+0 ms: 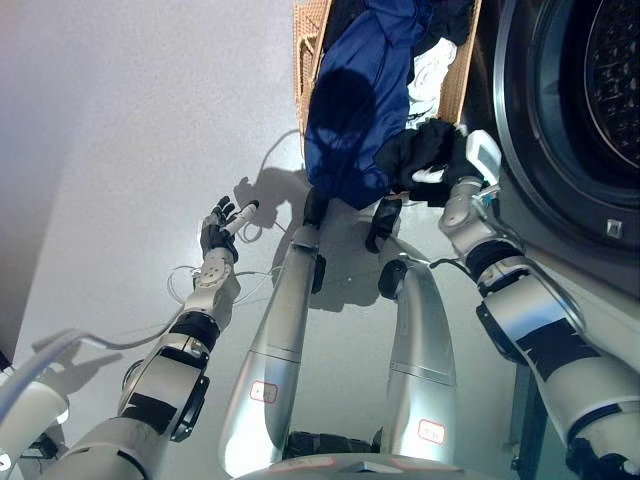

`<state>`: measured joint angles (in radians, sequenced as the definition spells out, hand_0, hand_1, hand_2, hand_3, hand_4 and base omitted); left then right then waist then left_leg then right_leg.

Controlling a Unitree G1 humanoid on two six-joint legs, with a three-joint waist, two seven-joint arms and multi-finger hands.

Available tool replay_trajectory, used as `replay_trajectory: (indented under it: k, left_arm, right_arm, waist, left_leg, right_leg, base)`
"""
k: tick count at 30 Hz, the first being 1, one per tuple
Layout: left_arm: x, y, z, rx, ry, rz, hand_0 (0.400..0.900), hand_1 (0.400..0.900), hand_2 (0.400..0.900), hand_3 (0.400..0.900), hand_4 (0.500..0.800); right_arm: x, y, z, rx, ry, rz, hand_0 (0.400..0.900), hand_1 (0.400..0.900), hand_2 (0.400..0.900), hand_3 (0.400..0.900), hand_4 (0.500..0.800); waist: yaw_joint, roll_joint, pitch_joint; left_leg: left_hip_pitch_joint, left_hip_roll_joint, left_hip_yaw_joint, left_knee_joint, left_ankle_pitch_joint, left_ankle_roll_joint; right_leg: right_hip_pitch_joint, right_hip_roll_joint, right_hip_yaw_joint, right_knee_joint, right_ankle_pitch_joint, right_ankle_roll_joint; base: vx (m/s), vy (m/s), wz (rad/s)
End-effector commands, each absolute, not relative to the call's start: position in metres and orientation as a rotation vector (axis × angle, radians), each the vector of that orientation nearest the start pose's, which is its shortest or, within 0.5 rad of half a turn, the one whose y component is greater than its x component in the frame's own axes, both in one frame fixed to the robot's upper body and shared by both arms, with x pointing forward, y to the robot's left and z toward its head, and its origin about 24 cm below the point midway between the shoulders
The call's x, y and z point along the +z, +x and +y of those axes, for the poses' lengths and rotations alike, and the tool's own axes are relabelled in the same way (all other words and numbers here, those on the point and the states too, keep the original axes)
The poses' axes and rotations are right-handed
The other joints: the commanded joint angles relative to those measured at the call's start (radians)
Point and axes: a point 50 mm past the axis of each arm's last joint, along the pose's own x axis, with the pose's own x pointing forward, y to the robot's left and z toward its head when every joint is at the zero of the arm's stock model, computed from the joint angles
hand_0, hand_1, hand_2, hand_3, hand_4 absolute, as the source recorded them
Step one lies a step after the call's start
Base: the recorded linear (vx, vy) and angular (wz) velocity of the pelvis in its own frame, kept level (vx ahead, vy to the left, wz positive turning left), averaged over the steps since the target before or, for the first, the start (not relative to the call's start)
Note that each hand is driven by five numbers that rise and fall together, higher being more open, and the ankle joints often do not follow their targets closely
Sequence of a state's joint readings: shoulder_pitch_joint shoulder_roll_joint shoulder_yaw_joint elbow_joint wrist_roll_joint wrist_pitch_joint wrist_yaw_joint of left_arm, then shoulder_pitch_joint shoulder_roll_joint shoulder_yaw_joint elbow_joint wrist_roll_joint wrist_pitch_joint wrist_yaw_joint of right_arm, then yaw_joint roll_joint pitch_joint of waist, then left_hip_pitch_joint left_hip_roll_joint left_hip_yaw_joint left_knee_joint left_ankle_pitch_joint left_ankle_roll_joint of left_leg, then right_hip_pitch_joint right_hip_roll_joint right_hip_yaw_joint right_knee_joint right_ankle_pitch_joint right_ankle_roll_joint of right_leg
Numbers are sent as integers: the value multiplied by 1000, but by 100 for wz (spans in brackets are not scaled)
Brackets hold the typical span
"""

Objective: Put the clothes in the basket into the washing machine.

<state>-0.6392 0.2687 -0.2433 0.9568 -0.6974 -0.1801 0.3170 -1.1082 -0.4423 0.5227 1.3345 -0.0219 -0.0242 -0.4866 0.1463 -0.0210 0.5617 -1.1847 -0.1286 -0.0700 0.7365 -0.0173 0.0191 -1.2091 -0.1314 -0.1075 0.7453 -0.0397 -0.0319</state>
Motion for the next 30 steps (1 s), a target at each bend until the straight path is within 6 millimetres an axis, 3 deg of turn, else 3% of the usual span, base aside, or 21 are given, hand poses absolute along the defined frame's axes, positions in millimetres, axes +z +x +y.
replay_trajectory:
  k: [1, 3, 4, 6, 16, 17, 19, 21, 27, 30]
  left_arm:
    - [0, 332, 190, 378, -253, 281, 900, 900, 900, 900, 800]
    - [-7, 328, 192, 394, -254, 315, 900, 900, 900, 900, 800]
    - [-9, 327, 192, 400, -256, 325, 900, 900, 900, 900, 800]
    - [-12, 327, 192, 405, -253, 338, 900, 900, 900, 900, 800]
    - [-10, 327, 190, 416, -264, 328, 900, 900, 900, 900, 800]
    - [-10, 326, 193, 432, -271, 325, 900, 900, 900, 900, 800]
    - [-10, 325, 194, 440, -277, 322, 900, 900, 900, 900, 800]
    - [-13, 321, 200, 471, -297, 326, 900, 900, 900, 900, 800]
    - [-23, 309, 209, 525, -336, 350, 900, 900, 900, 900, 800]
    - [-26, 305, 213, 542, -340, 362, 900, 900, 900, 900, 800]
  right_arm:
    - [111, 391, -255, -438, -931, 191, 900, 900, 900, 900, 800]
    - [108, 391, -254, -422, -941, 202, 875, 875, 875, 875, 785]
    - [108, 391, -254, -421, -940, 203, 635, 635, 635, 635, 641]
    - [107, 391, -252, -417, -932, 200, 400, 400, 400, 400, 500]
    - [115, 395, -242, -414, -826, 123, 400, 400, 400, 400, 500]
    - [132, 400, -237, -441, -719, 39, 400, 400, 400, 400, 500]
    - [135, 401, -234, -440, -687, 11, 400, 400, 400, 400, 500]
    - [169, 405, -222, -450, -546, -156, 400, 400, 400, 400, 500]
    - [225, 394, -205, -423, -367, -458, 400, 400, 400, 400, 500]
    - [233, 388, -205, -426, -301, -511, 400, 400, 400, 400, 500]
  waist:
    - [1, 125, -42]
    - [-3, 124, -42]
    - [-5, 121, -42]
    - [-7, 119, -42]
    - [-23, 96, -42]
    - [-32, 84, -43]
    - [-35, 78, -42]
    - [-55, 55, -50]
    - [-96, 26, -60]
    - [-105, 21, -60]
  left_leg:
    - [23, -17, -11, -38, -77, 0]
    - [17, -20, -11, -22, -82, 1]
    - [18, -20, -9, -20, -82, 1]
    - [21, -19, -10, -23, -81, 1]
    - [98, -14, -11, -82, -69, -9]
    - [124, -10, -9, -101, -67, -10]
    - [137, -7, -8, -113, -65, -11]
    - [177, 1, -6, -146, -64, -13]
    - [250, 14, -5, -219, -53, -21]
    - [277, 16, -6, -233, -50, -23]
  right_leg:
    - [1, -4, 27, 68, -117, 78]
    - [-5, -5, 32, 82, -118, 77]
    - [-6, -4, 35, 84, -117, 77]
    - [-4, -5, 37, 81, -115, 78]
    - [62, 0, 42, 37, -107, 84]
    - [86, 3, 43, 19, -105, 85]
    - [98, 8, 46, 5, -101, 86]
    - [136, 17, 51, -32, -94, 89]
    - [213, 26, 48, -110, -75, 94]
    - [238, 30, 51, -125, -73, 95]
  base:
    - [0, 0, 0]
    - [0, 0, 0]
    - [0, 0, 0]
    - [0, 0, 0]
    - [3, -3, -2]
    - [17, 0, -10]
    - [18, 6, -12]
    - [25, 16, -18]
    - [20, 2, -10]
    - [22, 6, -8]
